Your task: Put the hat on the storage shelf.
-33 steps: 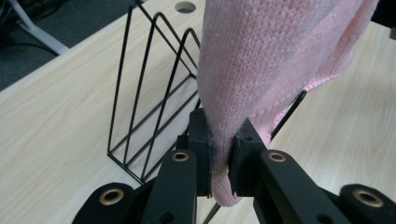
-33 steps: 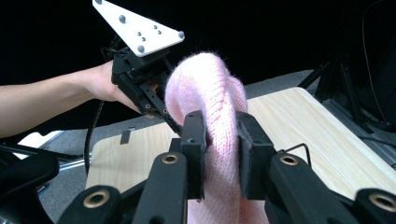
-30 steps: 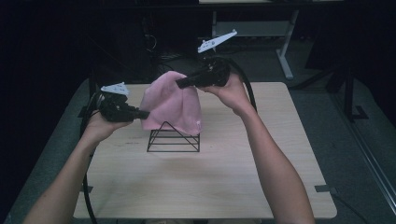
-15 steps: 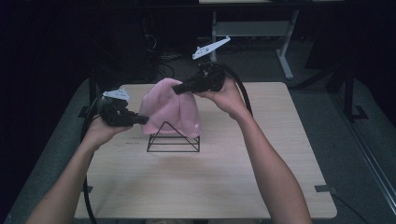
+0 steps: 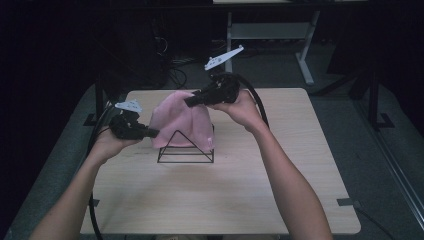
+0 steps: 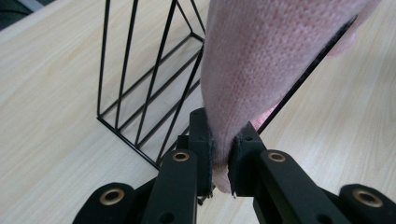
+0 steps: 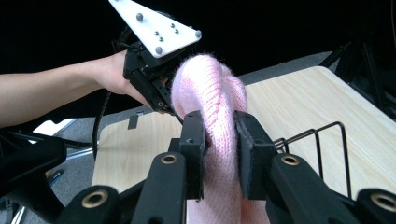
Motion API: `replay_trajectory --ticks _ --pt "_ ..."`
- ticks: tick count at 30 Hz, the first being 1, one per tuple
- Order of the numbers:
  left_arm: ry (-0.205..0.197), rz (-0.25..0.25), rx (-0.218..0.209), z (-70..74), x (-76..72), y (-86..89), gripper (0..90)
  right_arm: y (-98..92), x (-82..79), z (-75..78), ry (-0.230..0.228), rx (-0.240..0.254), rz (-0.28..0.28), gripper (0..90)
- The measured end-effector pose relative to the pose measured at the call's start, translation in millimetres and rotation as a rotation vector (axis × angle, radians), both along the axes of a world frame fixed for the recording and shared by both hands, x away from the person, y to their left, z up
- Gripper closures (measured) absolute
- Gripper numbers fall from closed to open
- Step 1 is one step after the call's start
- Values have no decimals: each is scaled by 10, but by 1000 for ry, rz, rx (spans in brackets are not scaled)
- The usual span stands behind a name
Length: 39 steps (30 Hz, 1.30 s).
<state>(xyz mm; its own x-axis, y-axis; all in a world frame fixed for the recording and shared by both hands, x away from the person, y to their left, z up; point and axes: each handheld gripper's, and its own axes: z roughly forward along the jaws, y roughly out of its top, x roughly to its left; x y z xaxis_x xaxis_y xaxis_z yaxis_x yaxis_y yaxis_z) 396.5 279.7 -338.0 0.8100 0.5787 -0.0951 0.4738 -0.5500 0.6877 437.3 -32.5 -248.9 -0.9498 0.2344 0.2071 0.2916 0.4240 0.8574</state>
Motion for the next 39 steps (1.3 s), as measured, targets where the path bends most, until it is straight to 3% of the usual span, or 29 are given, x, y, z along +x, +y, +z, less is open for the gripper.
replay_trajectory --ticks 8,20,33,39 --pt "14 -8 42 -101 7 -7 816 33 -5 -112 26 -3 10 738" --pt "30 7 66 -257 9 21 815 96 -10 -291 68 -11 23 734" --pt "54 -5 97 -409 15 -21 816 90 -24 -457 94 -26 27 734" --pt "61 -18 135 -441 16 -50 815 77 -26 -535 97 -33 32 731"
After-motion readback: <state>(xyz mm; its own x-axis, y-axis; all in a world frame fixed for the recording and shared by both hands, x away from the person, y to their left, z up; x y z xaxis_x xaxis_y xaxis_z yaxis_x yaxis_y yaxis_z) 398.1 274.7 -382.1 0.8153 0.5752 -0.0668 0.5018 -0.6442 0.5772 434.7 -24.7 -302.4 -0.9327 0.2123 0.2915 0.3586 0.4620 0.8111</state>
